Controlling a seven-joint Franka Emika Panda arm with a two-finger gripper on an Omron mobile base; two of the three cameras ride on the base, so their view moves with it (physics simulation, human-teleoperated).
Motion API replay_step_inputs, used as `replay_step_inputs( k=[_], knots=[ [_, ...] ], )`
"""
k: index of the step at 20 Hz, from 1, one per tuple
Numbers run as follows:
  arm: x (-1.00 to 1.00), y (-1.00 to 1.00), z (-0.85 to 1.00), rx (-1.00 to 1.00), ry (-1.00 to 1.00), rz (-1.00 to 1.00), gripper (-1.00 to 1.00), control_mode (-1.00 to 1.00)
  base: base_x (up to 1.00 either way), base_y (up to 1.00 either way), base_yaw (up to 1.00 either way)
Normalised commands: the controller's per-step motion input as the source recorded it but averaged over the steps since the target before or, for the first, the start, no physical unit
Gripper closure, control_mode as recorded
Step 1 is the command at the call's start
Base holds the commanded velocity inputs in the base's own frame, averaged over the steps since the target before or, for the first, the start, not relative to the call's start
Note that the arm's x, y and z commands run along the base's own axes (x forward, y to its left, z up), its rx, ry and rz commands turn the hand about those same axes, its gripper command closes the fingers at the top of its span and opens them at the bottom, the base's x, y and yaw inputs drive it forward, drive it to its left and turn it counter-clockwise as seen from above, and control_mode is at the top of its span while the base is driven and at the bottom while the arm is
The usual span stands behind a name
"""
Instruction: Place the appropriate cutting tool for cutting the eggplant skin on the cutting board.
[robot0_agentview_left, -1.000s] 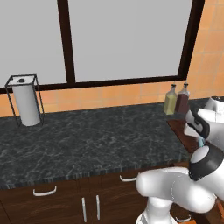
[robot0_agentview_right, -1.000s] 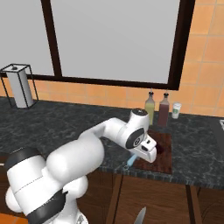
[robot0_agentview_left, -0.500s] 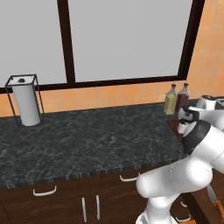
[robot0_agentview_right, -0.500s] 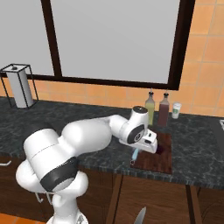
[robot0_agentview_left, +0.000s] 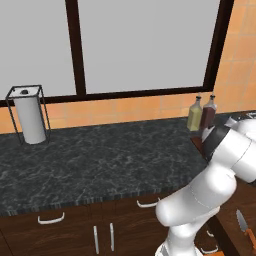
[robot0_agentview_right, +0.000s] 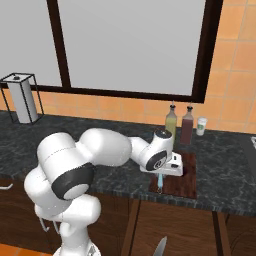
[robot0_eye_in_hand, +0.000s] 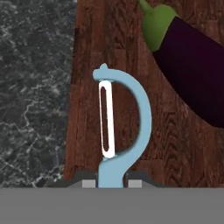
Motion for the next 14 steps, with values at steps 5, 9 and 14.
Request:
replay_step_inputs(
  k=[5,9,14],
  knots=[
    [0.27,0.0,-0.21,-0.04,0.0,0.13,1.0,-1.0,0.0,0.0,0.0],
    [0.16,-0.03,-0.13,-0.05,0.0,0.11,1.0,-1.0,0.0,0.0,0.0],
    [0.19,-0.17,-0.18,-0.05,0.0,0.08,-1.0,-1.0,0.0,0.0,0.0]
  ],
)
